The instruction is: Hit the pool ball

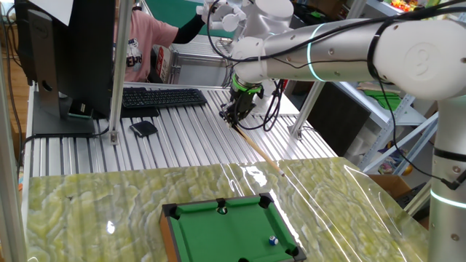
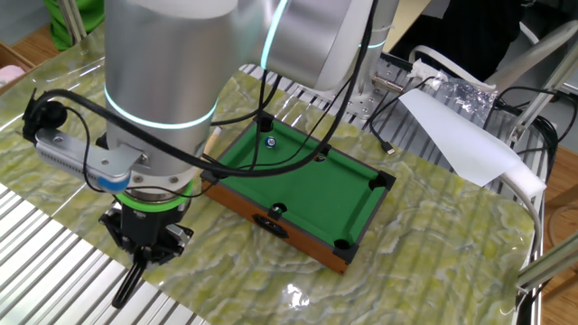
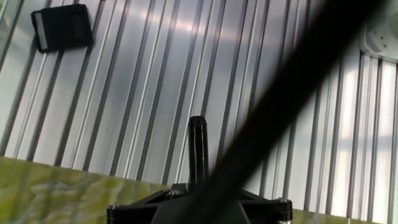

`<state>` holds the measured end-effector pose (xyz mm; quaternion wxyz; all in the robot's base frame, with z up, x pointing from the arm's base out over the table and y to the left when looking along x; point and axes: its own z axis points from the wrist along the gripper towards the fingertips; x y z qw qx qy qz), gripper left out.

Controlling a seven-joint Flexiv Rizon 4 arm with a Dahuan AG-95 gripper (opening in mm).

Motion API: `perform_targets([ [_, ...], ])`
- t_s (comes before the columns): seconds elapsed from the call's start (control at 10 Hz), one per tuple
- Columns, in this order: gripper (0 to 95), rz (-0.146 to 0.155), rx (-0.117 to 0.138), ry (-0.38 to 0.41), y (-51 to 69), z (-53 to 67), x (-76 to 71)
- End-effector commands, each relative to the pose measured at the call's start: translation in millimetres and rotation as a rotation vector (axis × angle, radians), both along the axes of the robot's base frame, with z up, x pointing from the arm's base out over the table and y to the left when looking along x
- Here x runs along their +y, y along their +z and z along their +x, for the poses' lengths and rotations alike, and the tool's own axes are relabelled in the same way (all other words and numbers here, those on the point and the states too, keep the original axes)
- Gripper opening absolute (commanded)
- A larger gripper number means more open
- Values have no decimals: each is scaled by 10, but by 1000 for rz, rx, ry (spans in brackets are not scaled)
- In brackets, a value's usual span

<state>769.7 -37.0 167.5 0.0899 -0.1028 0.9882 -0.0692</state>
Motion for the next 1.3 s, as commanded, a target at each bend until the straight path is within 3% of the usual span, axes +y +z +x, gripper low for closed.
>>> perform_targets([
  [0.1, 0, 3, -2, -1, -34, 21, -29],
  [0.5, 0, -1, 3, 0, -45, 28, -38],
  [1.1, 0, 15, -83, -56, -45, 28, -38],
  [1.3, 0, 23, -95, -69, -45, 28, -38],
])
